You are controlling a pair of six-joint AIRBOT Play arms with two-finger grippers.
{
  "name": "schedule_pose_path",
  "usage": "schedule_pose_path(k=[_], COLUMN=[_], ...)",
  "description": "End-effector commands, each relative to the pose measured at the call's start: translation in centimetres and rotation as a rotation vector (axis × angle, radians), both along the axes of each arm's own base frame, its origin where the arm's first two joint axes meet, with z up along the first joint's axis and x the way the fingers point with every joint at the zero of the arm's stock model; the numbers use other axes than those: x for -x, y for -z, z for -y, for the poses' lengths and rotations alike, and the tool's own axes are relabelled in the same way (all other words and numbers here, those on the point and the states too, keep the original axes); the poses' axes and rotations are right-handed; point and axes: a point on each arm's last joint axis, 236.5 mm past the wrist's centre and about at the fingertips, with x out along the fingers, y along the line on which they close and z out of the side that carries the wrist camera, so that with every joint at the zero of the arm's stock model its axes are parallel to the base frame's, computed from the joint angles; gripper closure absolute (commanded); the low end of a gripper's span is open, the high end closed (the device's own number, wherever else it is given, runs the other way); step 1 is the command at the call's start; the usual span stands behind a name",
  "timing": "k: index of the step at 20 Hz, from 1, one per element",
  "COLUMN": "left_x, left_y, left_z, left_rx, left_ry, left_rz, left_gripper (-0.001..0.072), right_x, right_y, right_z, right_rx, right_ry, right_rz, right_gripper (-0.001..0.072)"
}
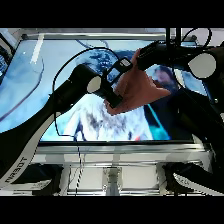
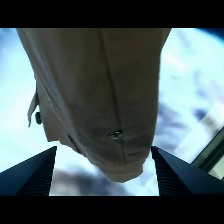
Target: Fold the clothes and pants, and hang the long-sleeved shirts on hangers.
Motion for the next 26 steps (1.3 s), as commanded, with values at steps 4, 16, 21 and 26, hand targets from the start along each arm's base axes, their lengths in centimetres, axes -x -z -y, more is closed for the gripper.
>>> schedule_pose_path(k=[4, 16, 21, 26], left_x=[-2.4, -5.8, -5.8, 1.7], left_y=[2.9, 4.7, -5.8, -17.4], left_z=[-1.9, -7.9, -12.5, -17.5], left_rx=[-0.076, -0.131, -0.02, 0.193], left_ry=[-0.103, -0.208, -0.284, -0.359], left_rz=[0.094, 0.11, 0.312, 0.434], left_gripper=[0.0049, 0.0677, 0.0678, 0.0679], right_x=[0.1, 1.6, 6.4, 16.5], right_y=[0.1, 2.6, 5.4, 2.0], right_z=[0.0, 0.5, 1.8, 1.4], right_rx=[-0.001, 0.062, 0.175, 0.104], right_ry=[0.001, -0.019, -0.082, -0.248], right_rz=[-0.006, -0.114, -0.296, -0.408], right_gripper=[0.0704, 0.0703, 0.0703, 0.0703])
